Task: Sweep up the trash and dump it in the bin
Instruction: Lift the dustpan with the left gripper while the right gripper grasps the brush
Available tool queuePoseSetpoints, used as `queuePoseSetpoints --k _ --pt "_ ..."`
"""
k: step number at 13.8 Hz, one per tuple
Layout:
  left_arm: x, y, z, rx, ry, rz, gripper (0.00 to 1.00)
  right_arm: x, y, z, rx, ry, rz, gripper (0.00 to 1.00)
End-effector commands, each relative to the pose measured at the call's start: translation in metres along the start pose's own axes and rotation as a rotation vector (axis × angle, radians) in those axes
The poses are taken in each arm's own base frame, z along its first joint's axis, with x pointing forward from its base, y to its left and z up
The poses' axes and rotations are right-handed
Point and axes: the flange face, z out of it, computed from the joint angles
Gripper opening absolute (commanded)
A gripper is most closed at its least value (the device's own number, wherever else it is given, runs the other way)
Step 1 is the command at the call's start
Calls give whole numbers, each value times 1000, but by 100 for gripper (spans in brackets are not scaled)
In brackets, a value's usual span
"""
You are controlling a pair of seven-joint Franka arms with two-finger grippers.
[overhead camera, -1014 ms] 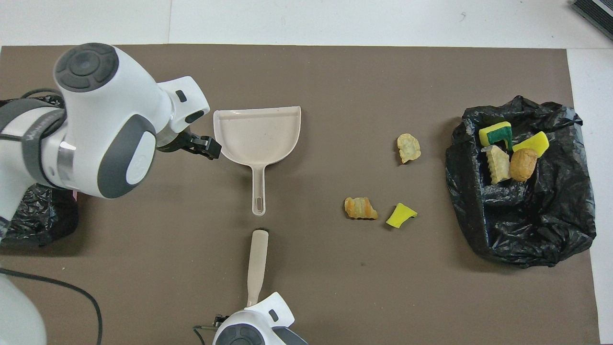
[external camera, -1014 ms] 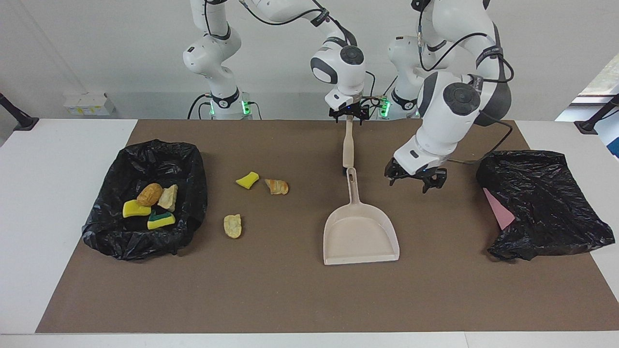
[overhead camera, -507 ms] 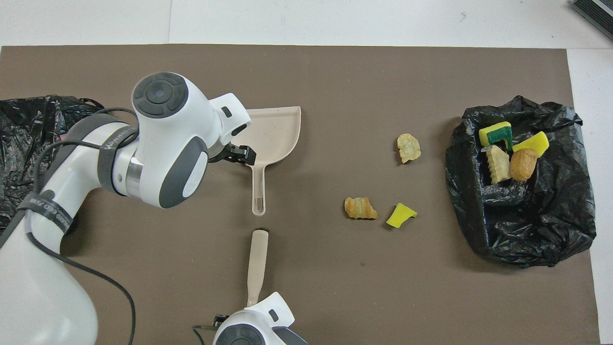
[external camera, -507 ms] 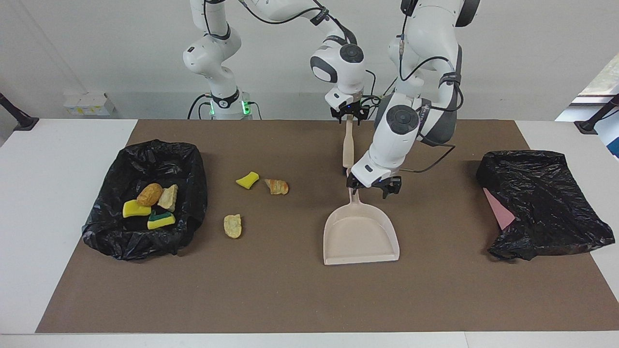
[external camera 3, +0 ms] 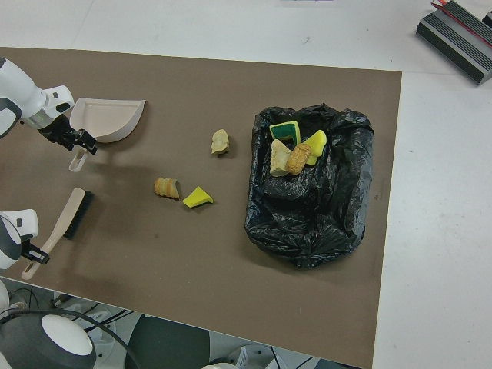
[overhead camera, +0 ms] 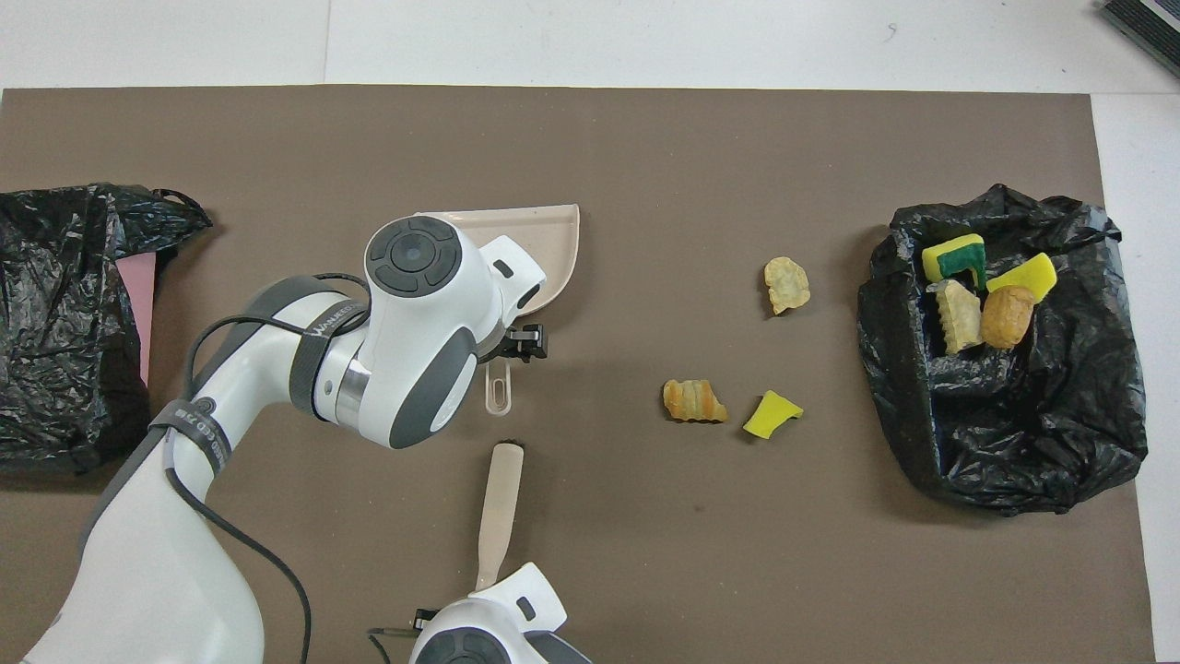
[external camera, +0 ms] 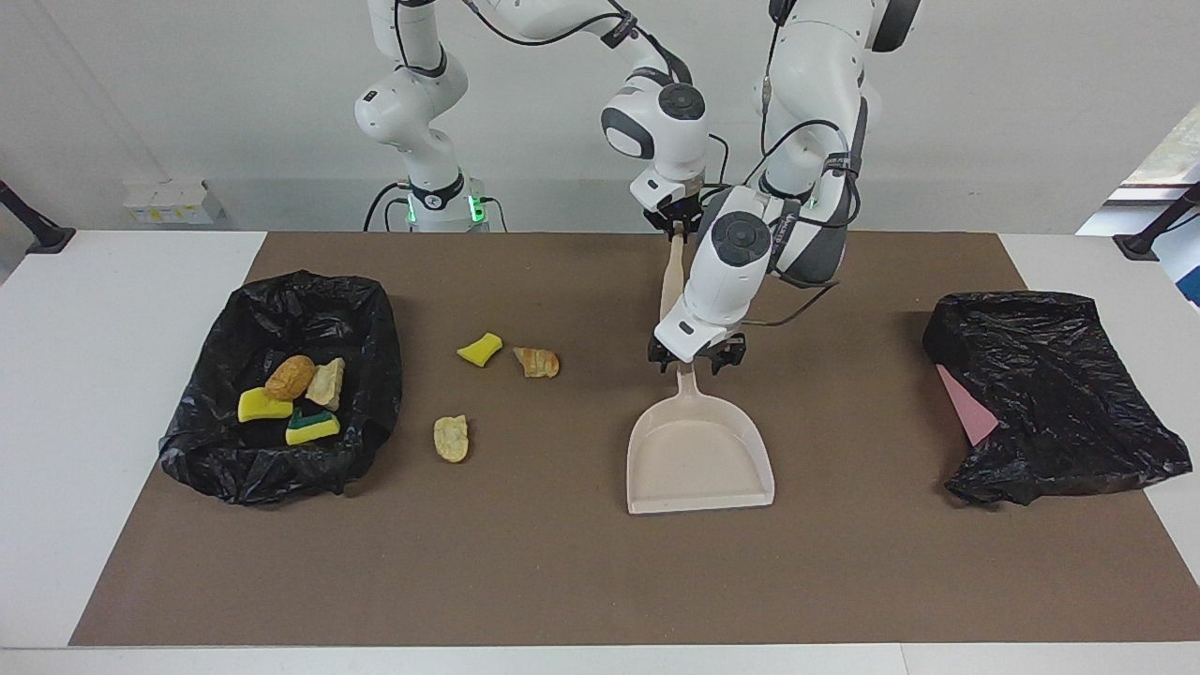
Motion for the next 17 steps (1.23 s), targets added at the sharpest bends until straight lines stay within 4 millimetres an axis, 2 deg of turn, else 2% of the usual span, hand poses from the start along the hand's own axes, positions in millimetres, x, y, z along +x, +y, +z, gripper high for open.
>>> queuePoseSetpoints --k 1,2,4,5,7,10,13,17 --pt "-2 -4 -5 -9 11 -19 16 -4 12 -27 -12 -7 18 0" --pt "-5 -2 -3 -9 7 -17 0 -5 17 -35 -28 -8 28 0" --pt "-4 -4 -3 -6 5 -24 0 2 38 -62 -71 -6 62 0" --pt "0 -10 -9 -10 15 -21 0 11 56 -77 -94 -10 86 0" --pt "10 -27 -22 -10 39 25 0 18 97 -91 -127 -4 119 0" --pt "22 -62 -53 -10 62 151 0 33 149 -93 -182 12 182 0" --pt "19 -98 -82 -2 41 254 0 71 191 -101 -285 24 265 0" --pt "9 -144 -100 -5 -39 506 0 123 249 -94 -326 -5 320 0"
